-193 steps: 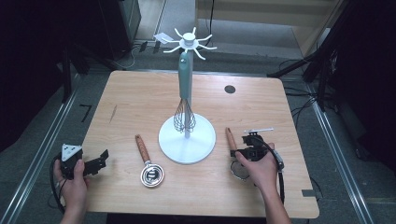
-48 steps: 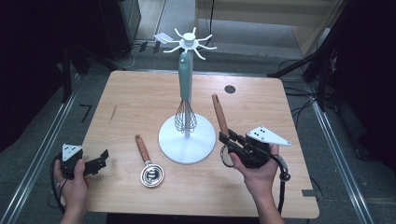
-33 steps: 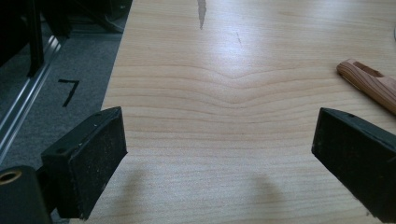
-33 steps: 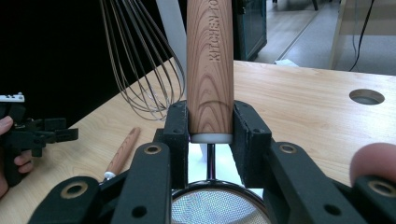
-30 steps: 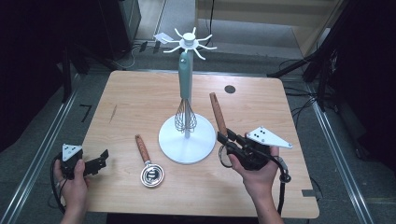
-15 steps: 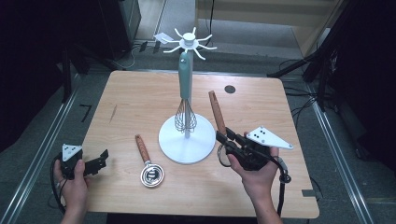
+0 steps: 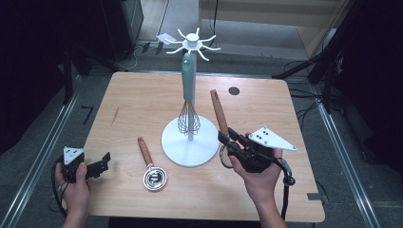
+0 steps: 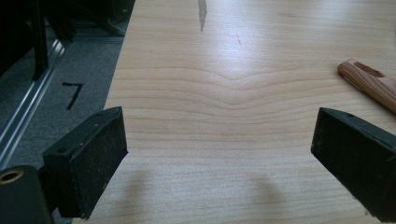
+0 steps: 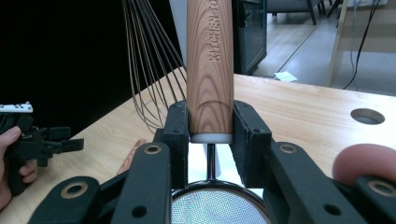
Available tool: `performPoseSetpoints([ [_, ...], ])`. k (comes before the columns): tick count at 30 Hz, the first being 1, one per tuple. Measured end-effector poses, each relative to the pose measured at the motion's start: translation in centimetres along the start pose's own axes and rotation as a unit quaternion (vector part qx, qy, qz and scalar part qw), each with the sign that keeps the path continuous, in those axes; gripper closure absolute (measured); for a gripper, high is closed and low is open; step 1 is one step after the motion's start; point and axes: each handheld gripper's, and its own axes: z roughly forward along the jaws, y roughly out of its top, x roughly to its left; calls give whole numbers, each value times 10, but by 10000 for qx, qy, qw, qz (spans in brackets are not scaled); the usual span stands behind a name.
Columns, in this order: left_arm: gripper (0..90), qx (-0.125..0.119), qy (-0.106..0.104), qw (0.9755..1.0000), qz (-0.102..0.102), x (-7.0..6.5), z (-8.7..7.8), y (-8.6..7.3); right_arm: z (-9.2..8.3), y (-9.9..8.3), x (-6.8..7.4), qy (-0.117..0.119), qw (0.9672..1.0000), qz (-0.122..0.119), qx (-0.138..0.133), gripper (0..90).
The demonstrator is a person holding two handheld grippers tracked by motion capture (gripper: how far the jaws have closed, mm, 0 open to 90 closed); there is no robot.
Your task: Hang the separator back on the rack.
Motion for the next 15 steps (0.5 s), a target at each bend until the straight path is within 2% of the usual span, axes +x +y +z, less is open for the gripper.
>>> performPoseSetpoints([
  [15, 36, -17, 11, 10000, 0, 0, 0, 0, -6, 14, 11, -50, 9989, -211, -416, 709],
])
